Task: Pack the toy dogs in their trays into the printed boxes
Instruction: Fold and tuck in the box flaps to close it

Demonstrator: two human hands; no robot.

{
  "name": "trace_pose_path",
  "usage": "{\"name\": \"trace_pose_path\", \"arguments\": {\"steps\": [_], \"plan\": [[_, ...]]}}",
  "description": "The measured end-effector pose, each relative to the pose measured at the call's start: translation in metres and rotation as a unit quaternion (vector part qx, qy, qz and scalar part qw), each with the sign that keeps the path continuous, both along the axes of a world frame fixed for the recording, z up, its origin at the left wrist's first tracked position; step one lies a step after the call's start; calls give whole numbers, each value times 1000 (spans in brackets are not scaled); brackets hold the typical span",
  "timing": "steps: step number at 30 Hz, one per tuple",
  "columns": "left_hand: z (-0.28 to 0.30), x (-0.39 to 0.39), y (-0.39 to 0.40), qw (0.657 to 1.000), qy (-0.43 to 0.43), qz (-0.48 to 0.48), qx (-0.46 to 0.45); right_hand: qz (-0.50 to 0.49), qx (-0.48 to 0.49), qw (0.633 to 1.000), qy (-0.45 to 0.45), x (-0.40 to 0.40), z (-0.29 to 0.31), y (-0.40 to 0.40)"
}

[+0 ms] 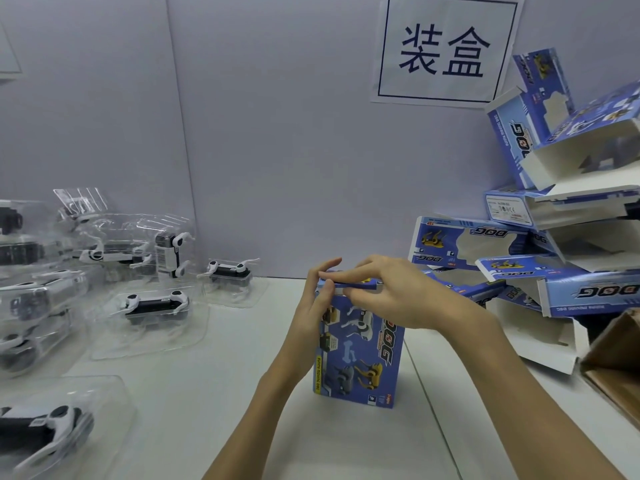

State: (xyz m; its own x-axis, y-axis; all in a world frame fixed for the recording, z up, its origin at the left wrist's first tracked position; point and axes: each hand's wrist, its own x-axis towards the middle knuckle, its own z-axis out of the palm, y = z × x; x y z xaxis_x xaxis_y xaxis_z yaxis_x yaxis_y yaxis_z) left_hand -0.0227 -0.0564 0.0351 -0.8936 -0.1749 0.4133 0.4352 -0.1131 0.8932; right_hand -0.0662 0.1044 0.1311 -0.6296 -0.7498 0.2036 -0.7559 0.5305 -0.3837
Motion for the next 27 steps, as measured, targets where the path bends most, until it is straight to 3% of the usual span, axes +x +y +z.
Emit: {"name": "trace_pose_path", "arguments": {"steps": [5,14,16,19,24,27], "plan": [[-1,-4,3,999,-4,18,43,-15,2,1000,10,2,-4,-1],[-6,-6,8,997,45,39,43,-29,53,997,50,8,-8,-8],[-5,-5,8,997,44,22,62,0,2,1000,9,6,-10,-1],[-2,-4,8,996,33,4,84,44,-188,974,-121,-3,-18,26],[-2,-6,10,996,18,14,90,33,-334,926,-174,-7,-48,42],[-3,-5,13,995,17,32,97,24,-361,924,-124,-4,-58,35]]}}
